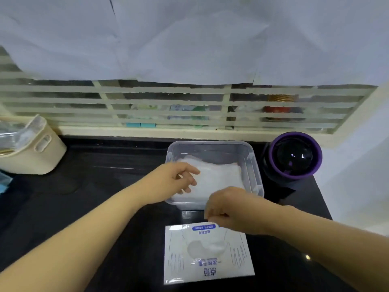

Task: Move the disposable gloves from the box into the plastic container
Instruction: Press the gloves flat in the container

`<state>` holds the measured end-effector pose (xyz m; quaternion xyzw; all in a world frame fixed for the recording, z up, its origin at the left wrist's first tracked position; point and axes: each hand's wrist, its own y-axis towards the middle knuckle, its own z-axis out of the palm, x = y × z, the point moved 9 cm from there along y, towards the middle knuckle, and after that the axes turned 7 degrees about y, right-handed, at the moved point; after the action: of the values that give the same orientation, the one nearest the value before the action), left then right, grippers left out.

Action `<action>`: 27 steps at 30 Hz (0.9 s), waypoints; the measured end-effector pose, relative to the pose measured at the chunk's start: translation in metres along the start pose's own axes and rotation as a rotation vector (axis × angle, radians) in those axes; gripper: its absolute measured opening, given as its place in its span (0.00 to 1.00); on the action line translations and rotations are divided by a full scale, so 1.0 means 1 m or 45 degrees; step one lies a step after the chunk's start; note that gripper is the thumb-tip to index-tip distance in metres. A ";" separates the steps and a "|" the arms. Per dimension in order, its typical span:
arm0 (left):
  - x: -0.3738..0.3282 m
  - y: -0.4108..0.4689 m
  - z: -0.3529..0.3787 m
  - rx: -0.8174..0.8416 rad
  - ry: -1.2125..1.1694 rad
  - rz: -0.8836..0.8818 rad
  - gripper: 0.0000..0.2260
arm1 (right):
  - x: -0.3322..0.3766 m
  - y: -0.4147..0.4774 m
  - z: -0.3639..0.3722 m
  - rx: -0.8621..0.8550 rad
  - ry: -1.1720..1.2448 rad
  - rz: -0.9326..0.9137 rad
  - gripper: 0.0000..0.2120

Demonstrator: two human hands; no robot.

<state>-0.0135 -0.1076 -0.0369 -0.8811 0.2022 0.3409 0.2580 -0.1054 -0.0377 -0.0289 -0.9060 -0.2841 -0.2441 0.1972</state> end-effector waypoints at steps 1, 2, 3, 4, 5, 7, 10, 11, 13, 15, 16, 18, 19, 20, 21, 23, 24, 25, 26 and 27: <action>0.003 -0.010 0.001 0.036 -0.042 -0.024 0.11 | 0.002 -0.005 0.021 0.120 -0.045 -0.014 0.12; 0.007 -0.018 0.006 0.102 -0.052 -0.055 0.10 | -0.002 -0.008 0.041 0.216 -0.109 -0.015 0.14; 0.011 -0.026 0.015 0.190 0.003 -0.087 0.08 | -0.007 -0.010 0.060 0.275 -0.198 -0.022 0.15; 0.015 -0.033 0.025 0.282 0.137 -0.094 0.08 | -0.011 -0.010 0.074 0.301 -0.292 -0.035 0.16; 0.018 -0.040 0.037 0.361 0.314 -0.075 0.09 | -0.013 -0.010 0.087 0.298 -0.366 -0.060 0.17; 0.026 -0.049 0.061 0.457 0.616 -0.017 0.10 | -0.018 -0.005 0.103 0.281 -0.438 -0.085 0.17; 0.051 -0.058 0.094 0.559 0.898 -0.098 0.35 | -0.015 0.008 0.110 0.201 -0.479 -0.154 0.18; 0.058 -0.060 0.104 0.596 0.967 -0.136 0.43 | -0.013 0.011 0.108 0.147 -0.488 -0.154 0.18; 0.066 -0.061 0.116 0.615 1.092 -0.155 0.51 | -0.013 0.016 0.109 0.086 -0.525 -0.146 0.16; 0.070 -0.062 0.122 0.593 1.138 -0.145 0.52 | -0.017 0.014 0.124 0.119 -0.562 -0.148 0.14; 0.070 -0.061 0.123 0.579 1.153 -0.136 0.52 | -0.019 0.012 0.127 0.113 -0.549 -0.135 0.12; 0.070 -0.061 0.122 0.553 1.171 -0.118 0.50 | -0.019 0.008 0.127 0.162 -0.534 -0.101 0.04; 0.070 -0.061 0.121 0.549 1.175 -0.114 0.50 | -0.018 0.006 0.124 0.186 -0.586 -0.091 0.02; 0.069 -0.060 0.121 0.549 1.179 -0.107 0.50 | -0.014 0.005 0.120 0.138 -0.589 -0.114 0.05; 0.068 -0.060 0.121 0.547 1.184 -0.100 0.50 | -0.008 0.002 0.115 0.144 -0.564 -0.119 0.03; 0.068 -0.060 0.120 0.553 1.187 -0.101 0.50 | -0.004 -0.001 0.106 0.132 -0.524 -0.122 0.06; 0.068 -0.061 0.120 0.559 1.192 -0.103 0.50 | -0.004 -0.005 0.103 0.105 -0.472 -0.151 0.08; 0.068 -0.061 0.120 0.555 1.192 -0.100 0.50 | 0.000 -0.009 0.097 0.095 -0.417 -0.157 0.08; 0.068 -0.060 0.120 0.548 1.199 -0.095 0.50 | 0.005 -0.013 0.089 0.054 -0.344 -0.163 0.08; 0.069 -0.060 0.120 0.544 1.207 -0.097 0.51 | 0.007 -0.015 0.082 0.049 -0.281 -0.114 0.07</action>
<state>0.0059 -0.0017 -0.1430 -0.8732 0.3296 -0.1541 0.3243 -0.0827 0.0174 -0.0875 -0.9098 -0.3489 -0.1459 0.1709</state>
